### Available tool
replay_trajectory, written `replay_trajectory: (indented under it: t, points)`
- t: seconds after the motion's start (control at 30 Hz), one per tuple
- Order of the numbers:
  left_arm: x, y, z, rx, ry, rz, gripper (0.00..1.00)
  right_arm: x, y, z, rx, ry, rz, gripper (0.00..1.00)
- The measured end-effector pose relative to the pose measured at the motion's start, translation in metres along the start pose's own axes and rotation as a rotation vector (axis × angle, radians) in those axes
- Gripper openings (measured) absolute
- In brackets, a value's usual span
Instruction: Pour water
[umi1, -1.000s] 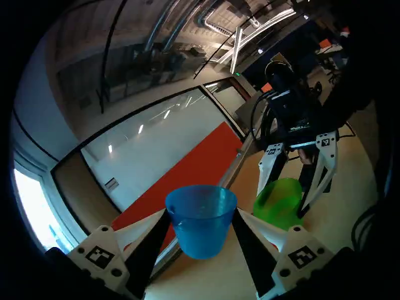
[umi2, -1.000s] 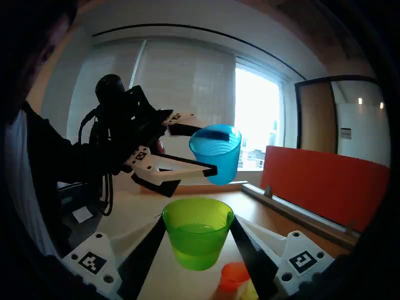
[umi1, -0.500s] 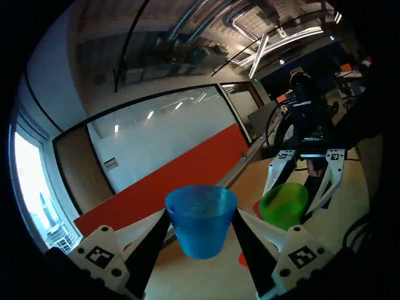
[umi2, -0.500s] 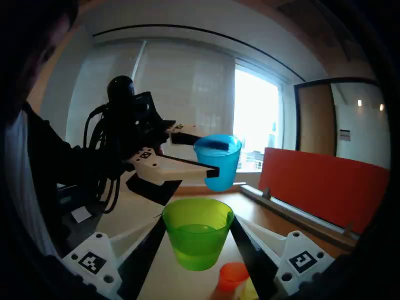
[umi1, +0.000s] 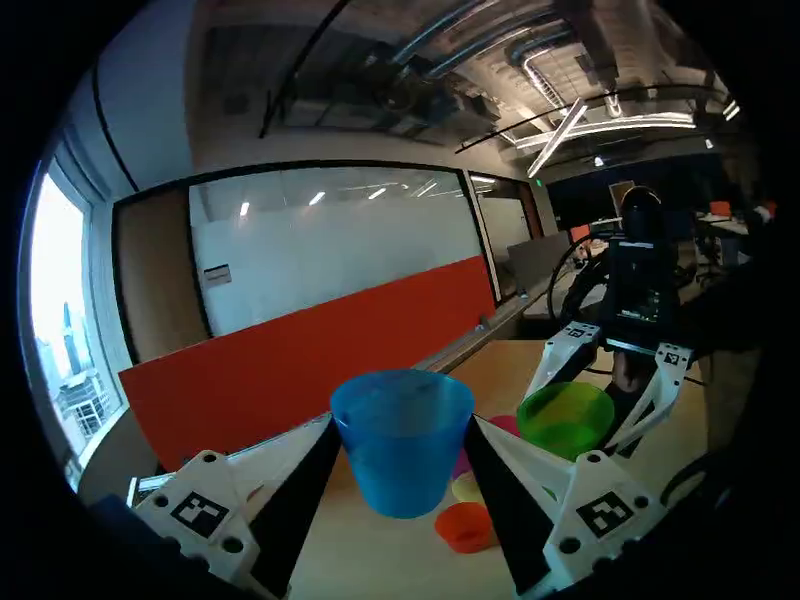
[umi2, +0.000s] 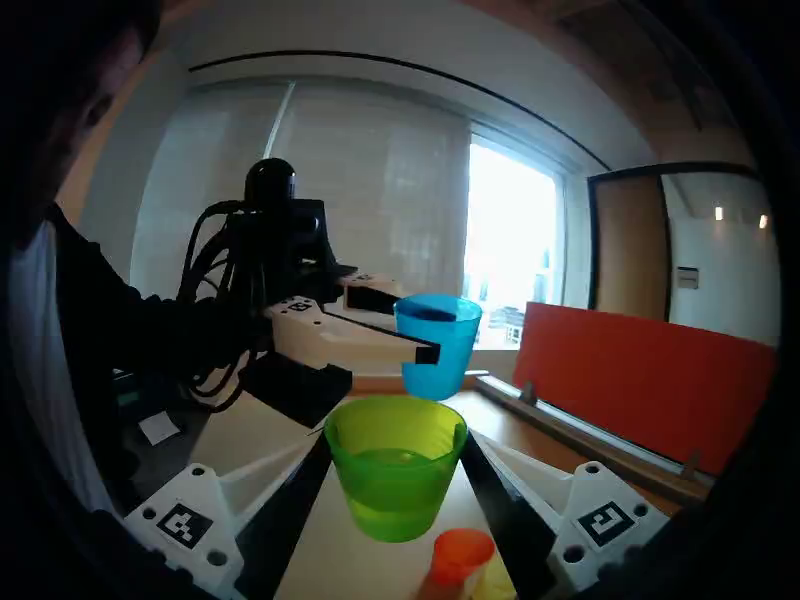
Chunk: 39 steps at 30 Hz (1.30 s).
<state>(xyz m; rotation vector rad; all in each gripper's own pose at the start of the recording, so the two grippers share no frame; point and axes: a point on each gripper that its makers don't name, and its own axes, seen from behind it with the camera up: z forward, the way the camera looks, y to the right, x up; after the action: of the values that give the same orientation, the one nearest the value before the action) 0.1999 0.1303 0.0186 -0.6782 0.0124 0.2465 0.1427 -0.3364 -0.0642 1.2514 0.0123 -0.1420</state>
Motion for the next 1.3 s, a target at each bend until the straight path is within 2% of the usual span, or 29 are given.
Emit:
replay_trajectory:
  t: [0.2, 0.3, 0.7, 1.1, 1.3]
  points:
    - [-0.002, 0.002, 0.001, -0.019, 0.003, -0.103, 0.84, 0.002, 0.001, -0.001, -0.002, 0.000, -0.002, 0.91]
    - [-0.003, 0.000, -0.001, -0.019, 0.004, -0.117, 0.84, 0.003, 0.001, -0.001, -0.003, 0.001, -0.001, 0.91]
    - [-0.013, -0.002, -0.003, -0.016, -0.014, -0.127, 0.84, 0.002, 0.003, 0.000, -0.006, -0.014, 0.000, 0.91]
    - [-0.053, -0.003, -0.004, -0.024, -0.096, -0.133, 0.84, -0.016, 0.008, -0.009, 0.002, -0.087, 0.042, 0.91]
    - [-0.068, 0.003, -0.002, -0.052, -0.130, -0.148, 0.85, -0.026, 0.012, -0.013, 0.004, -0.119, 0.047, 0.91]
